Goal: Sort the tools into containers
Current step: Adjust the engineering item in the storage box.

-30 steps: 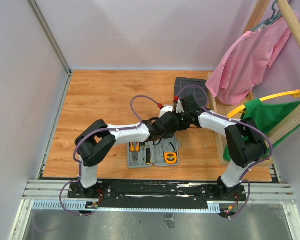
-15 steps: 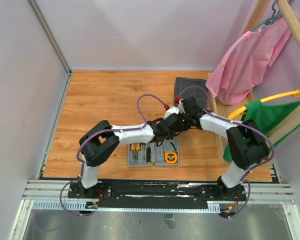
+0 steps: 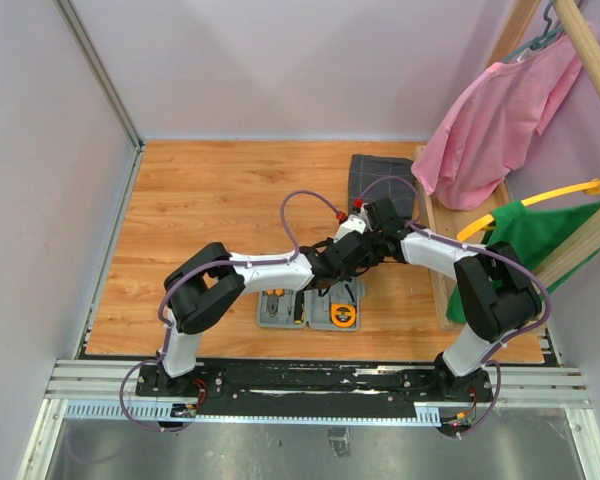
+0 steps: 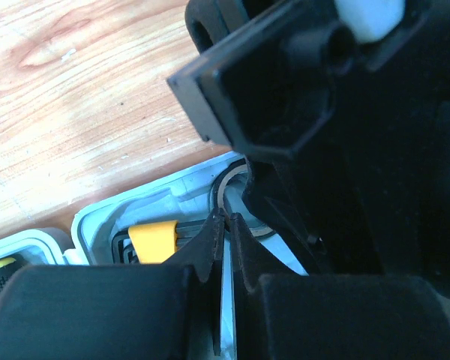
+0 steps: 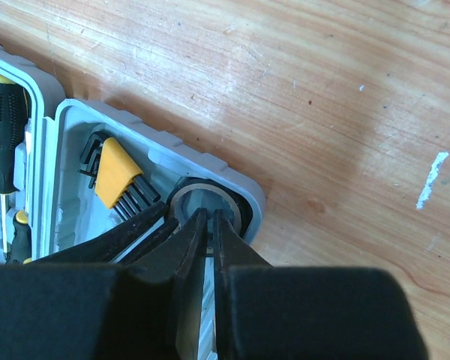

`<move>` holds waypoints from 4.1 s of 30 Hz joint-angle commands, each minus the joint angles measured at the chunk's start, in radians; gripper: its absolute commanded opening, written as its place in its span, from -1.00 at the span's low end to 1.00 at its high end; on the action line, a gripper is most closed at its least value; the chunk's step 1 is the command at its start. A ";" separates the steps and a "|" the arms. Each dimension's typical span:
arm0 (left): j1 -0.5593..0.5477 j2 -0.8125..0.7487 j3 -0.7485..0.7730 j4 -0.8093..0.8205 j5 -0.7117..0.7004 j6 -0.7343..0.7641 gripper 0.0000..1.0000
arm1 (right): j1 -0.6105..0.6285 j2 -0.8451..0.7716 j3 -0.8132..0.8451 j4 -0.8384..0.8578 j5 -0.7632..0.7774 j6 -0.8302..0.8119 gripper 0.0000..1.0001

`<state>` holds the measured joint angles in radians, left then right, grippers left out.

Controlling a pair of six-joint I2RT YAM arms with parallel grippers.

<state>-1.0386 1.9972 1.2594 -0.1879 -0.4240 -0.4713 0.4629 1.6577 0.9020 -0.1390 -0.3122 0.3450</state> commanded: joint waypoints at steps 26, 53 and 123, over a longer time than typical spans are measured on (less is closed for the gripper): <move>-0.010 -0.077 -0.109 -0.265 0.106 -0.124 -0.72 | -0.027 0.001 0.005 -0.068 0.030 -0.013 -0.71; 0.047 -0.440 -0.279 -0.021 0.082 -0.104 -0.37 | -0.028 -0.152 0.034 -0.069 -0.079 -0.051 -0.57; 0.060 -0.372 -0.263 0.106 0.152 -0.124 -0.38 | 0.072 -0.095 0.114 -0.236 0.123 -0.135 -0.69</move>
<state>-0.9855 1.5673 0.9230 -0.1616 -0.3126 -0.6025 0.5098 1.5333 0.9909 -0.3386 -0.2306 0.2386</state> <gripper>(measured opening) 0.310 0.163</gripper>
